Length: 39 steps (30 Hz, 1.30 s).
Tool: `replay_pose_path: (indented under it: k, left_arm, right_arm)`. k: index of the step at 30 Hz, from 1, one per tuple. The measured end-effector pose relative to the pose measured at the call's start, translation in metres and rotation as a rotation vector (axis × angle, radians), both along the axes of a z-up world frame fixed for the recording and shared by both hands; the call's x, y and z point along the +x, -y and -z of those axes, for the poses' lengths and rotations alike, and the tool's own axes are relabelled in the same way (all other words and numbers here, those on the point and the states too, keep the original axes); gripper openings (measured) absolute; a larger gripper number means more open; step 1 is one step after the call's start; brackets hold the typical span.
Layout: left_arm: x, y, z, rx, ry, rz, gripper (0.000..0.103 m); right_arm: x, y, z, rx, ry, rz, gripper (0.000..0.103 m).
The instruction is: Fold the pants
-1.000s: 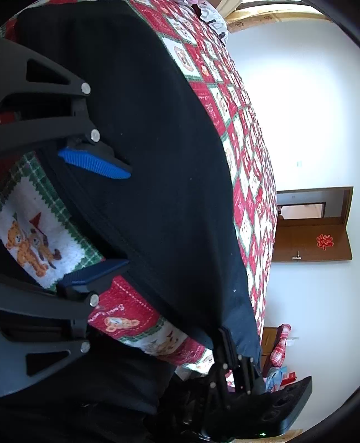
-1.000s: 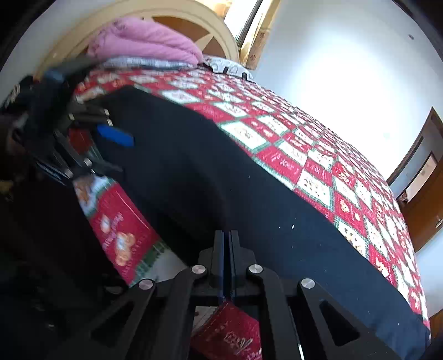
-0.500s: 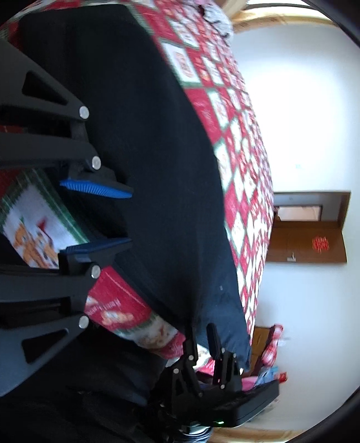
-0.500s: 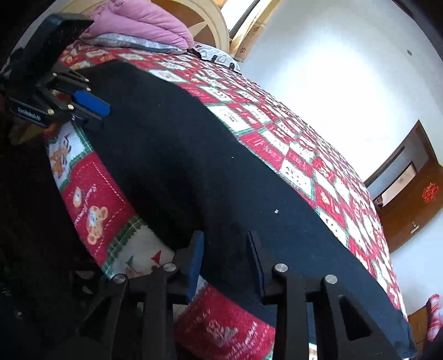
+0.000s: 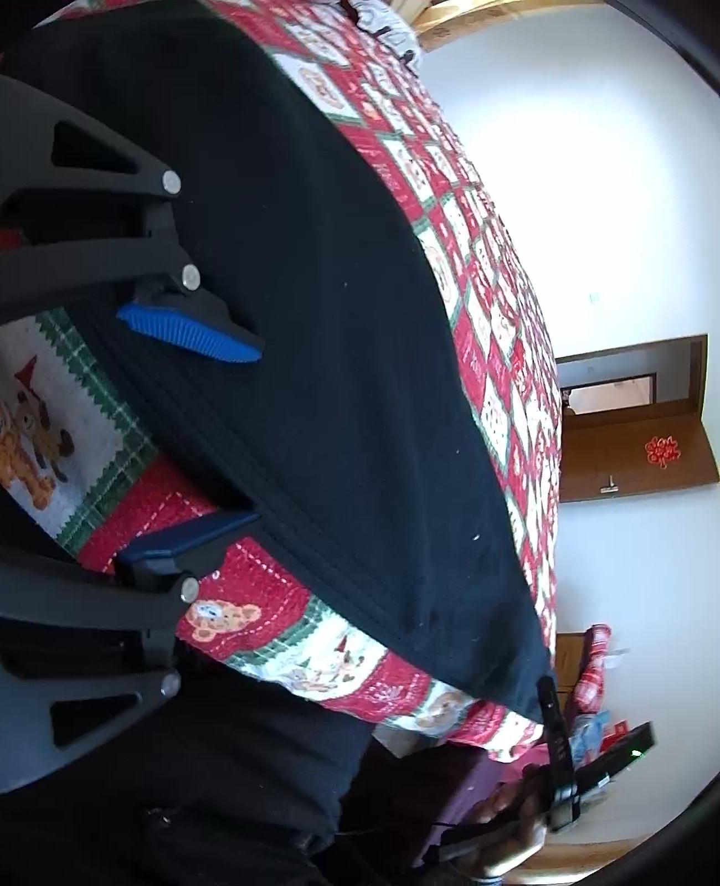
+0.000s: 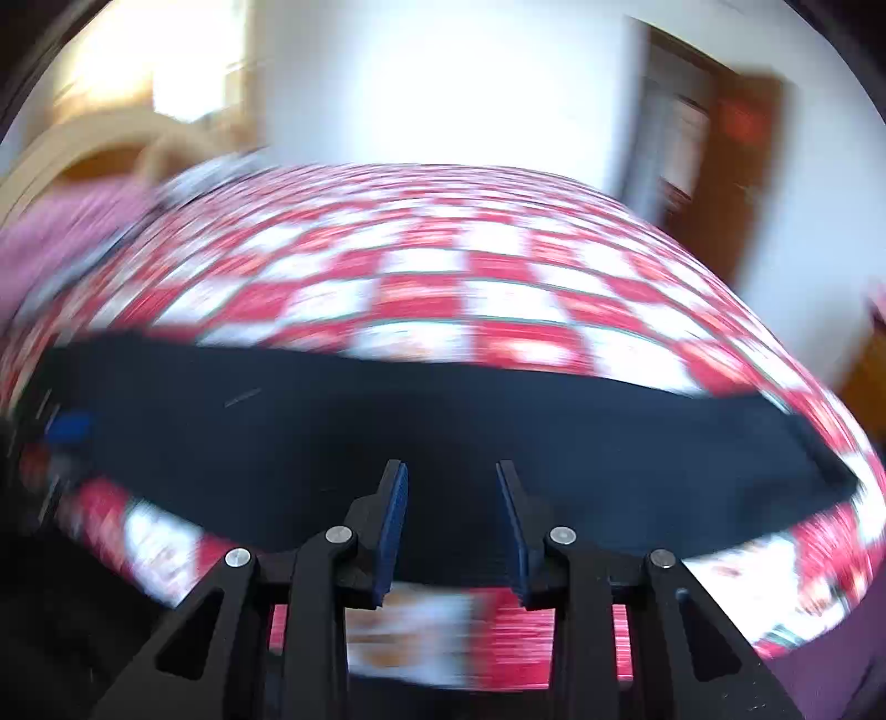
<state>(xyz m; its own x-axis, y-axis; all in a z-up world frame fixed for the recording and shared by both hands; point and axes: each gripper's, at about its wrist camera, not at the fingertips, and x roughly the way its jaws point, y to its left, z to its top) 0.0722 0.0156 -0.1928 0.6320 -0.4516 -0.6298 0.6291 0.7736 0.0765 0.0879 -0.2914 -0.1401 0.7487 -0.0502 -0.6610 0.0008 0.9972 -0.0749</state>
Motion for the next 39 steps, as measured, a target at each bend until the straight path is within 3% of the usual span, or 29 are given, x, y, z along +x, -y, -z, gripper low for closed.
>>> replay_pose_path:
  k: [4,8,11,15,19,20,21,23,26,32,34,37,39]
  left_arm:
    - [-0.002,-0.001,0.001,-0.015,0.000,0.000,0.058]
    - [0.001,-0.006,-0.006,-0.034,0.000,-0.005,0.058]
    - [0.008,-0.027,-0.020,-0.046,0.030,-0.065,0.058]
    - [0.022,-0.074,-0.035,-0.057,0.063,-0.228,0.058]
    - [0.037,-0.128,-0.033,-0.054,0.067,-0.409,0.058]
    - [0.041,-0.140,-0.029,-0.054,0.059,-0.451,0.058]
    - [0.045,-0.152,-0.025,-0.065,0.043,-0.489,0.058]
    - [0.049,-0.182,-0.014,-0.132,0.004,-0.562,0.058]
    - [0.043,-0.195,-0.009,-0.210,0.021,-0.558,0.058]
    - [0.039,-0.176,-0.004,-0.109,0.078,-0.548,0.065]
    - [0.037,-0.180,-0.004,-0.121,0.086,-0.549,0.065]
    - [0.035,-0.183,-0.005,-0.129,0.089,-0.546,0.065]
    - [0.034,-0.183,-0.005,-0.120,0.092,-0.543,0.065]
  right_arm:
    - [-0.015,0.112,-0.034,0.142,0.098,0.327,0.033]
    - [-0.015,0.178,-0.051,0.196,0.134,0.472,0.033]
    - [0.004,0.209,-0.044,0.282,0.043,0.450,0.033]
    - [0.040,0.217,-0.029,0.341,-0.095,0.370,0.033]
    - [0.054,0.231,-0.017,0.414,-0.125,0.362,0.033]
    - [0.054,0.233,-0.017,0.426,-0.121,0.364,0.031]
    - [0.054,0.235,-0.018,0.437,-0.113,0.362,0.017]
    - [0.057,0.233,-0.020,0.445,-0.114,0.339,0.010]
    - [0.055,0.229,-0.033,0.425,-0.073,0.322,0.005]
    - [0.042,0.192,-0.094,0.415,0.192,0.106,0.004]
    - [0.053,0.194,-0.089,0.381,0.144,0.165,0.004]
    - [0.076,0.219,-0.052,0.282,-0.004,0.368,0.004]
    - [0.078,0.236,-0.033,0.277,-0.053,0.436,0.005]
